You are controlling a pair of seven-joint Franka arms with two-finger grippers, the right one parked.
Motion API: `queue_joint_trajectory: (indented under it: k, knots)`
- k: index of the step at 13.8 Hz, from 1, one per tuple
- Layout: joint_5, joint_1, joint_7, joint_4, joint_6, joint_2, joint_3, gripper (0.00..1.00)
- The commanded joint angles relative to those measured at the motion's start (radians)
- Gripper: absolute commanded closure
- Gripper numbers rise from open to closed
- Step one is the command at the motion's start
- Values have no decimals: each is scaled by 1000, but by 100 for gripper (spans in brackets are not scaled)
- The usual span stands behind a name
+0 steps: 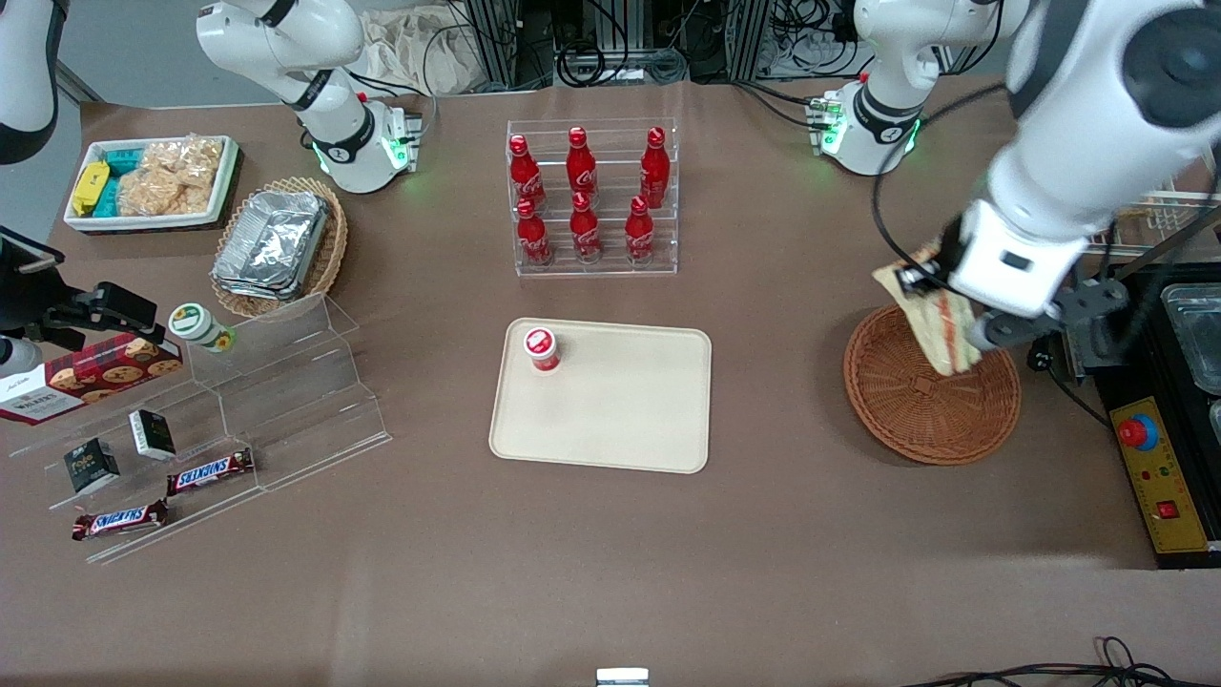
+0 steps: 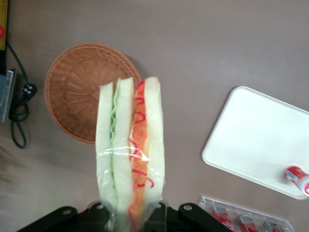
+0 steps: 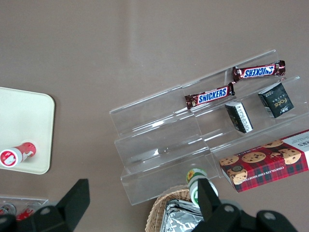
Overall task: Place sandwich from basket to tray
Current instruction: 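Lift the wrapped sandwich out of the basket with the left gripper, then carry the sandwich over the cream tray and lower it down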
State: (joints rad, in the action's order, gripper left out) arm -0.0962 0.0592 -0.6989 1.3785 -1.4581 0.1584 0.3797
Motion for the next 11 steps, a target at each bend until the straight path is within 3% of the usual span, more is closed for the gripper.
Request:
queue_joint_trajectory:
  k: [1,4,7,11]
  knots:
    - [-33,-1,-157,-33,28,24,167,82]
    - [-100,57,-270,-27,-33,110,278,81]
    - [-161,142,-340,-19,-160,248,278,80]
    - [-227,157,-350,-16,-329,445,277,80]
